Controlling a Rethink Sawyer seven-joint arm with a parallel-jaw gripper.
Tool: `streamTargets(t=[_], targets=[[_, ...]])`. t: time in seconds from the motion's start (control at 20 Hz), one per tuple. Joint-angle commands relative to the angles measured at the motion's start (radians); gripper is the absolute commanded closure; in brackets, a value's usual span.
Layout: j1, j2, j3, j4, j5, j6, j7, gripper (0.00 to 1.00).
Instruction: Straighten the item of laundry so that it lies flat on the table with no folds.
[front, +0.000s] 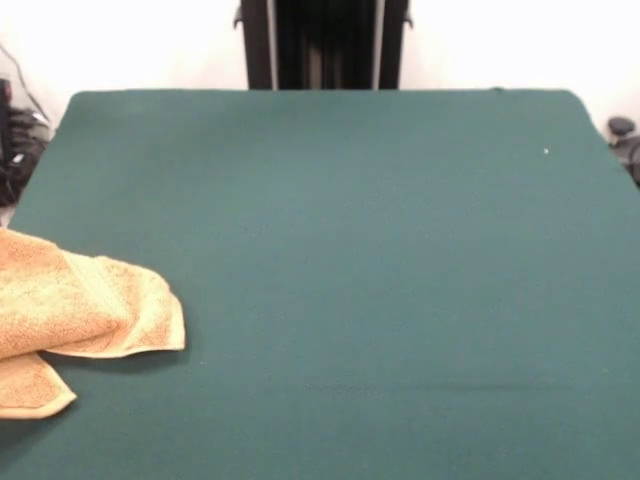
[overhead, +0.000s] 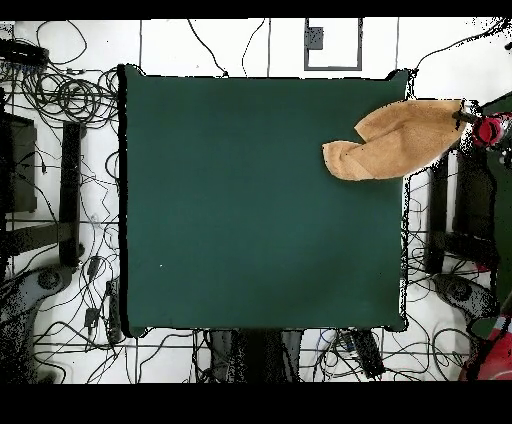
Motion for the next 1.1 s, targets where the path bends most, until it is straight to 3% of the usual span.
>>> streamTargets(t=[0.05, 0.45, 1.1], targets=[[0.012, -0.058, -0.046, 0.325, -0.001, -0.188, -0.094, 1.0], [-0.021, -0.051, -0.048, 0.448, 0.005, -0.276, -0.041, 1.0], [-0.04, -0.046, -0.058, 0.494, -0.002, -0.298, -0.077, 1.0]])
